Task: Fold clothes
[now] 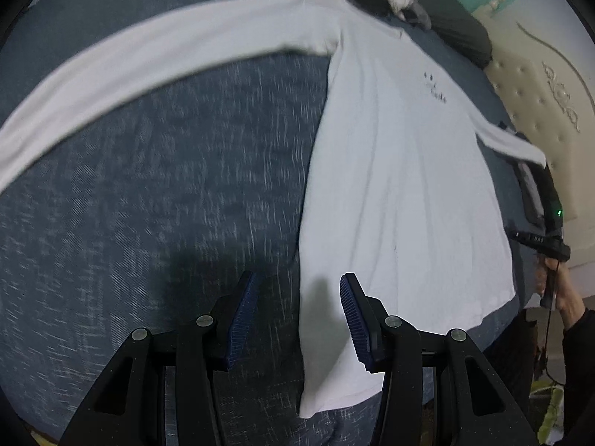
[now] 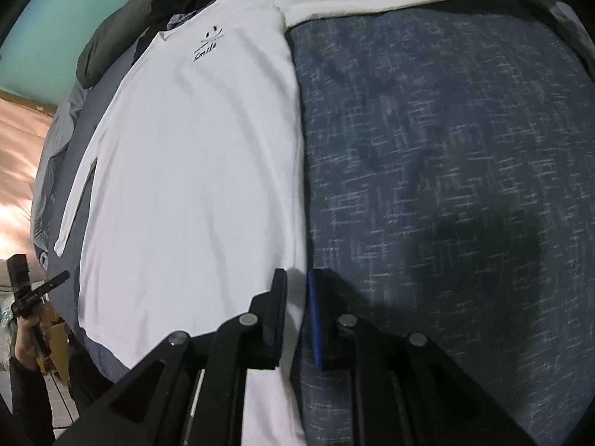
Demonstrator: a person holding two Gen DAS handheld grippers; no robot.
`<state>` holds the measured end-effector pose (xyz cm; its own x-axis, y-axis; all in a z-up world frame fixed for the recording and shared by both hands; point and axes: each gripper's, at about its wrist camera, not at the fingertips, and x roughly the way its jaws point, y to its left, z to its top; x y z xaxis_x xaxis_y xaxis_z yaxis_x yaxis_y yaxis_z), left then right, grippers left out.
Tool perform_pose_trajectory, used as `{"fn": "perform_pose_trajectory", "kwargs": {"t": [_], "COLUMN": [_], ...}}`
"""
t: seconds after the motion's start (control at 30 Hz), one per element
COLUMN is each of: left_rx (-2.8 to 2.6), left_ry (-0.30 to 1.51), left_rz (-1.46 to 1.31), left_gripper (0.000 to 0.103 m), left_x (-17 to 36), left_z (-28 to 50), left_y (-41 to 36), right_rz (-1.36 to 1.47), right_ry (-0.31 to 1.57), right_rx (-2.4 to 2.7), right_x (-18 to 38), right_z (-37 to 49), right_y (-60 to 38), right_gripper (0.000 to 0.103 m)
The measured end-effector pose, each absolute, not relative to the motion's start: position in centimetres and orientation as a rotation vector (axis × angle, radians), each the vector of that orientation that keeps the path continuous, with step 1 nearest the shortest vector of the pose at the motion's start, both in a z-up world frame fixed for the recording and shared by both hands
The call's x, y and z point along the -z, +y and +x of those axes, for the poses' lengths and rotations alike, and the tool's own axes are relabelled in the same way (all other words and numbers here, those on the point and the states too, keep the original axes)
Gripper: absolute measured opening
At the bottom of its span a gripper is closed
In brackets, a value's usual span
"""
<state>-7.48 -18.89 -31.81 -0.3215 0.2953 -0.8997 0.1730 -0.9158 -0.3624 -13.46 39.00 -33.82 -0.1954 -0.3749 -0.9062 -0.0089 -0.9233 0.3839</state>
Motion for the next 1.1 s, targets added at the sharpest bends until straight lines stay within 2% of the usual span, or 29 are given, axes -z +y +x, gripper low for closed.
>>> {"fn": "perform_pose_trajectory", "kwargs": {"t": [0.1, 0.2, 0.5, 0.67, 0.77, 0.83, 0.87, 0.9, 1.1], "left_rx": [-2.387, -2.359, -2.323, -2.325, -2.333, -2.332, -2.33, -2.326, -2.29], "left_ry": [-0.606, -0.594, -0.574, -0.568, -0.564, -0.568, -0.57, -0.569, -0.566], "left_rz": [-1.807, -1.832, -1.864, -1.847, -1.84, -1.834, -1.831, -1.832, -1.847], "left_gripper": [0.05, 0.05, 0.05, 0.05, 0.05, 0.05, 0.05, 0.05, 0.05], "left_x": [32.8, 33.7, 34.8, 34.2, 33.7, 33.5, 33.4, 33.4, 33.6], "left_z": [-7.2, -6.9, -6.4, -5.9, -5.5, -5.1, -4.9, -4.7, -3.5], "left_y": [-18.4, -17.8, -16.8, -16.5, -16.5, -16.6, -16.6, -16.6, -16.1], "right_rz": [1.822, 1.807, 1.816, 1.766, 1.748, 1.774, 1.788, 1.801, 1.919], "right_ry": [-0.437, -0.446, -0.516, -0.64, -0.649, -0.566, -0.525, -0.488, -0.35], "right_rx": [2.218, 2.238, 2.282, 2.274, 2.217, 2.191, 2.177, 2.162, 2.081], "right_x": [34.1, 34.1, 33.5, 33.6, 32.9, 32.4, 32.3, 32.3, 33.8], "right_z": [-13.2, -12.8, -11.5, -10.6, -10.3, -8.9, -8.2, -7.4, -4.7], "right_y": [38.7, 38.9, 42.6, 44.1, 44.0, 43.7, 43.2, 42.3, 39.5], "right_gripper": [0.011, 0.002, 0.0, 0.001, 0.003, 0.016, 0.027, 0.03, 0.03]}}
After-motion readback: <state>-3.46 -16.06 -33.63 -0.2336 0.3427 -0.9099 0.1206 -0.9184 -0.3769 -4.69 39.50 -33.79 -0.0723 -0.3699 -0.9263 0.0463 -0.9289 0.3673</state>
